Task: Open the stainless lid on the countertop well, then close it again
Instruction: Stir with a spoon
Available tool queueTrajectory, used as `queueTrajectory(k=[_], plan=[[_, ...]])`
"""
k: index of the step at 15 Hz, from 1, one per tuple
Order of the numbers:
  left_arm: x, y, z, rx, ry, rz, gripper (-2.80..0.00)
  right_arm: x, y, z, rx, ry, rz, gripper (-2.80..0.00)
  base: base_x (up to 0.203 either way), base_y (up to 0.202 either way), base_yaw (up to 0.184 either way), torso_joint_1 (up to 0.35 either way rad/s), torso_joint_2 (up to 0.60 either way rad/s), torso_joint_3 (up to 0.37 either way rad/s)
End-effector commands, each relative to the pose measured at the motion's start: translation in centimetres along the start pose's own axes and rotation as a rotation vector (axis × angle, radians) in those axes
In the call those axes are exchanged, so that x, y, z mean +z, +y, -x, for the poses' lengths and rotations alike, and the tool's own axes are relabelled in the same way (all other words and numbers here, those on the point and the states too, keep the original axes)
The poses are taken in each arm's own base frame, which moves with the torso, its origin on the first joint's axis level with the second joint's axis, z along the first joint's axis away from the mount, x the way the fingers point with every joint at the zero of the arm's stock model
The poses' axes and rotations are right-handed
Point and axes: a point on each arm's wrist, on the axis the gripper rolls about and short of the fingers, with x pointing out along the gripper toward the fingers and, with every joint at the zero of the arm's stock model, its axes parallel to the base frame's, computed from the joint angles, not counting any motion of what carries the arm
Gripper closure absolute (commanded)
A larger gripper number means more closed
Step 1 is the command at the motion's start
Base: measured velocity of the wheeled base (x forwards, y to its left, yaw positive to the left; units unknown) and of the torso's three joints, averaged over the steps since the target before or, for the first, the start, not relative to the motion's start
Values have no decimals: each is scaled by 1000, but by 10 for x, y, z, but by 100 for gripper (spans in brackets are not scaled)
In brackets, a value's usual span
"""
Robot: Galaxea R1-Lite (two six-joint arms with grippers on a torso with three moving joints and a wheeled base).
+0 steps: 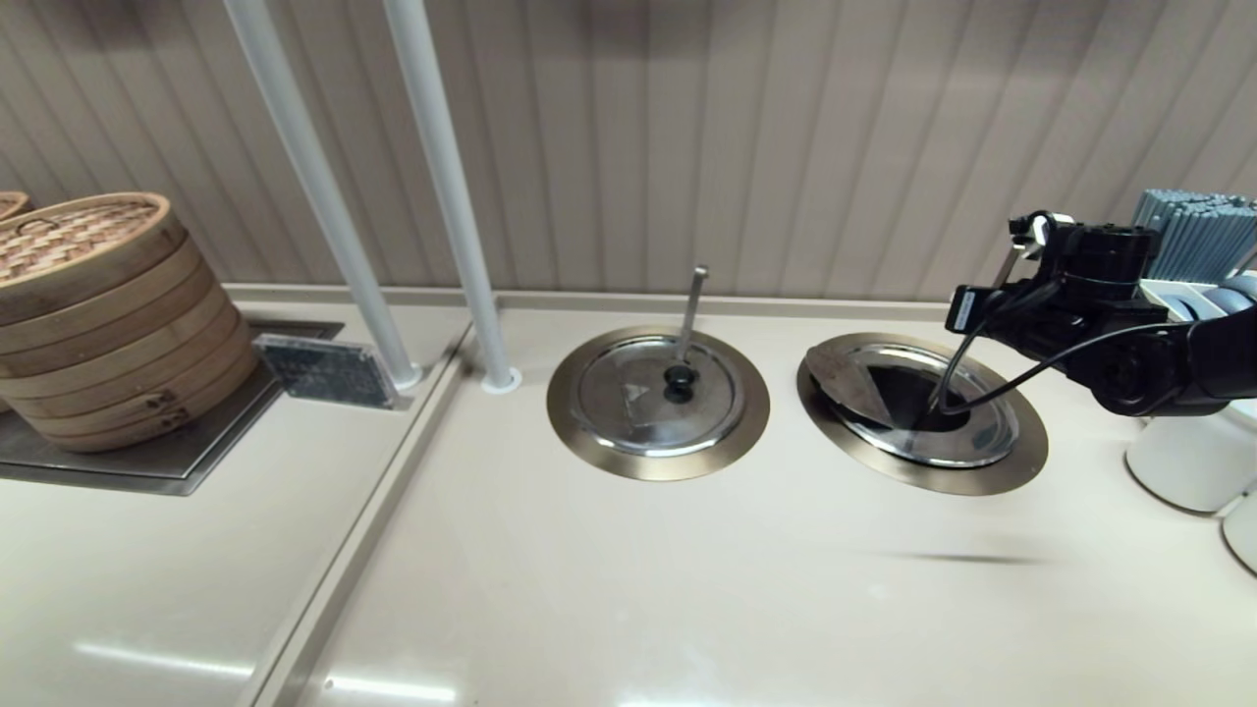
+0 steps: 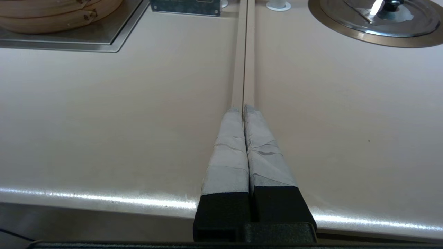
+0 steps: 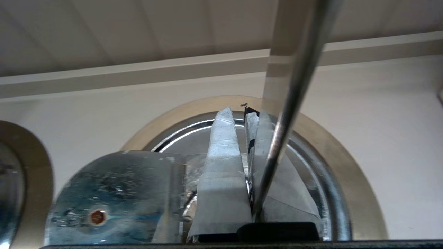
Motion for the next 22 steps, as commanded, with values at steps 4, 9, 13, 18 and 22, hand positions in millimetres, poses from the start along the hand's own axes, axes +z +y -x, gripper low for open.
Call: queueTrajectory(k=[4,9,13,18,22], plan=[[0,0,0,0,1,0,0,-16,-18,-27,-115,6,34,0,0,0,0,0,0,0],[0,0,0,0,0,0,0,-15,-7,-39,-92,-43,-52,0,0,0,0,0,0,0],[0,0,0,0,1,0,0,-13,12,-36,-44,-68,-126,0,0,0,0,0,0,0],[0,0,0,0,1,0,0,-1,20,-16,16,-68,-155,0,0,0,0,0,0,0],[0,0,0,0,0,0,0,-3,14,-4,16,-35,-69,0,0,0,0,0,0,0]])
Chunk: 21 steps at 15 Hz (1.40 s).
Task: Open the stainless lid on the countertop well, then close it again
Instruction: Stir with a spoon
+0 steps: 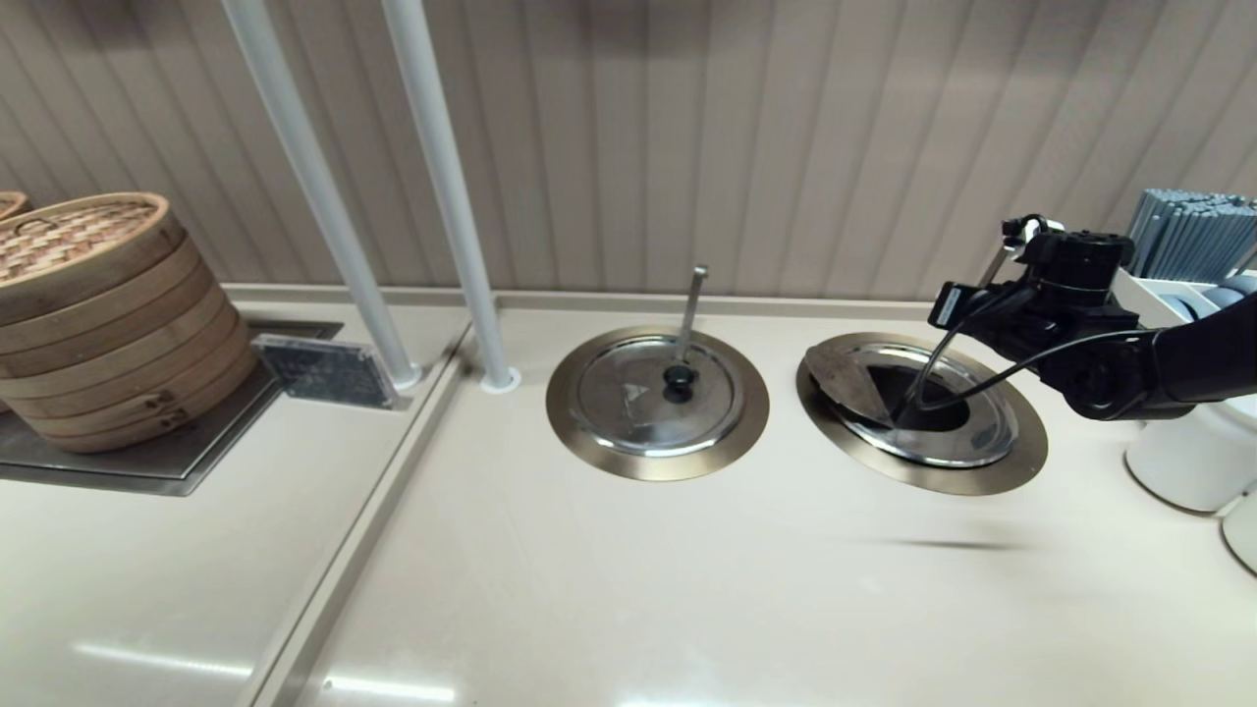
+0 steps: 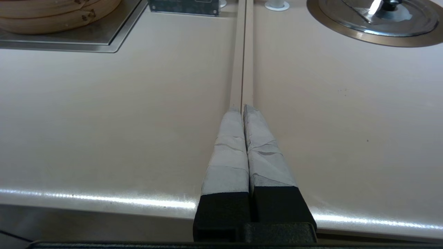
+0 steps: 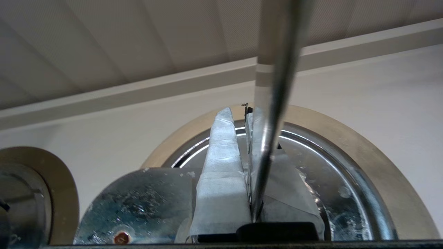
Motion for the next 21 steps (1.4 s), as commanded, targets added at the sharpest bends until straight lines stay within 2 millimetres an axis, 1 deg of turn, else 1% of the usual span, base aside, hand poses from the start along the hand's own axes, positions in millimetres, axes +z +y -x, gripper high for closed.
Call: queueTrajectory(k=[1,3,4,6,11,14,21], plan=[[0,0,0,0,-1,0,0,1,-6,7,-17,7,77,0,0,0,0,0,0,0],[0,0,0,0,-1,1,0,-5,-8,3,-35,22,114,0,0,0,0,0,0,0],[0,0,0,0,0,0,0,-13,-10,-3,-50,38,121,0,0,0,0,0,0,0],[0,0,0,0,-1,0,0,-23,-17,-15,-73,50,124,0,0,0,0,0,0,0],[0,0,0,0,-1,0,0,-26,-37,-38,-115,38,110,0,0,0,0,0,0,0],[0,0,0,0,-1,0,0,-35,-46,-47,-129,79,105,0,0,0,0,0,0,0],[0,0,0,0,-1,0,0,-27,-46,-49,-124,35,49,0,0,0,0,0,0,0]])
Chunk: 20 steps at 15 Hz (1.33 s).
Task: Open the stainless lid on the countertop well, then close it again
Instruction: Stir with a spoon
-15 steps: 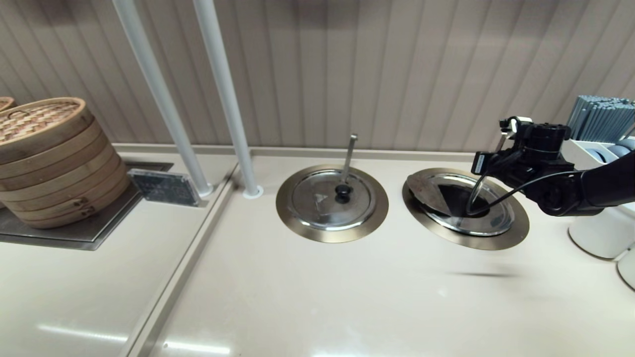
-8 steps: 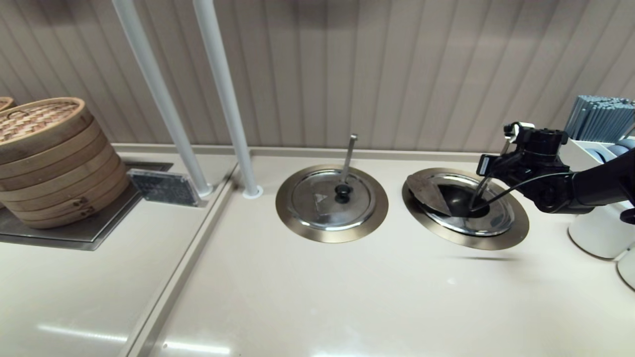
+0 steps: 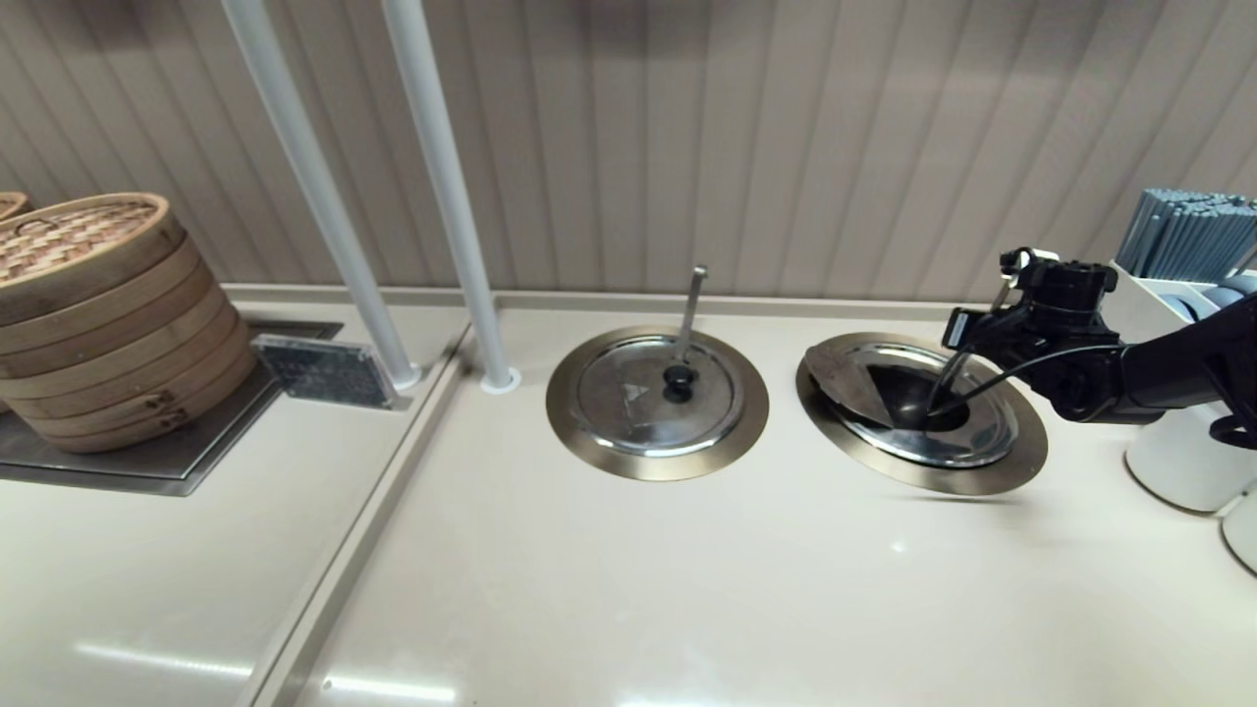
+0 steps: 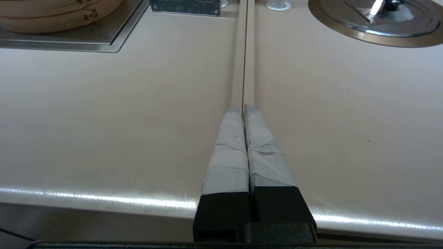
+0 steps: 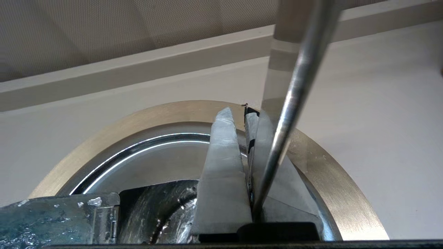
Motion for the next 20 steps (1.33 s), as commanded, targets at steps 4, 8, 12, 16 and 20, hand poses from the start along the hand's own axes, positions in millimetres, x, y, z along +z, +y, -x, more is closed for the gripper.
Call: queueTrajectory(k=[4,8,12,16,20], plan=[[0,0,0,0,0,0,0,-5,0,-3,0,6,-2,0,0,0,0,0,0,0],[0,0,0,0,0,0,0,-8,0,-5,9,9,3,0,0,0,0,0,0,0],[0,0,0,0,0,0,0,-4,1,-4,13,-2,-7,0,0,0,0,0,0,0],[0,0,0,0,2,0,0,-3,2,-3,15,-3,-19,0,0,0,0,0,0,0],[0,0,0,0,0,1,0,-3,4,-1,16,0,-23,-280,0,0,0,0,0,0]])
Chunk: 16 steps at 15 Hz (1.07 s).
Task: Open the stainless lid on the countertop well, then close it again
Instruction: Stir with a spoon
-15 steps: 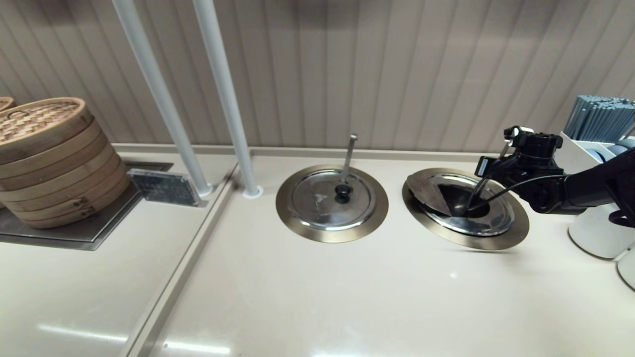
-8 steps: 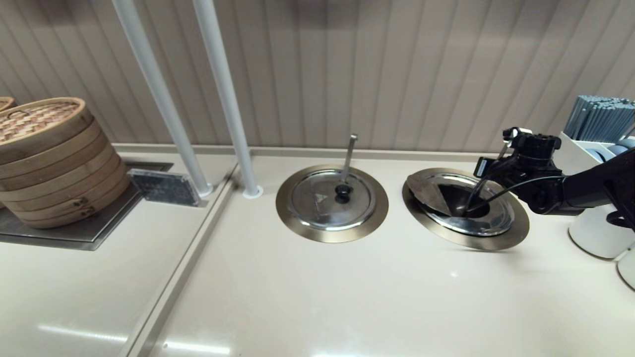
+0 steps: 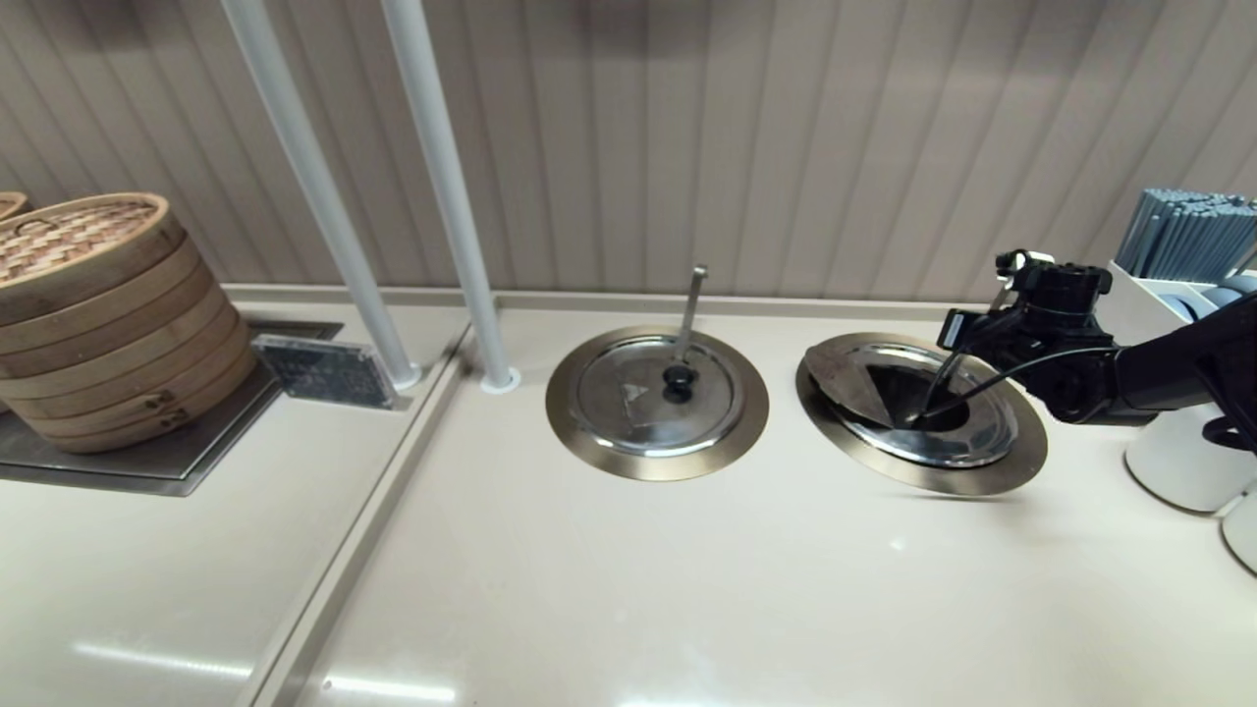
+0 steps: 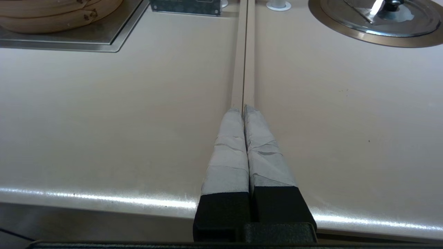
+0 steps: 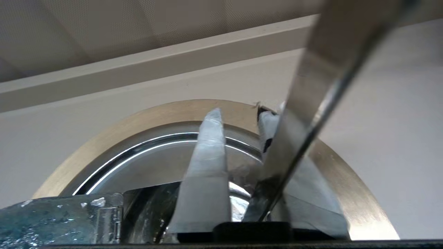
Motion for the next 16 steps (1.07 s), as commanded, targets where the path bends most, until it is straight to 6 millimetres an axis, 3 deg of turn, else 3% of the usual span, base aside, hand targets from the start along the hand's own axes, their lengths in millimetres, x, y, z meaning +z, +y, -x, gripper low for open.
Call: queueTrajectory(k=[1,12,16], plan=[[0,0,0,0,1,-1,0,2,0,1,1,-6,-1,-280,0,0,0,0,0,0],[0,0,0,0,2,-1,0,5,8,10,-24,-1,7,-280,0,0,0,0,0,0],[0,0,0,0,-1,-1,0,19,27,41,-42,29,21,-280,0,0,0,0,0,0]])
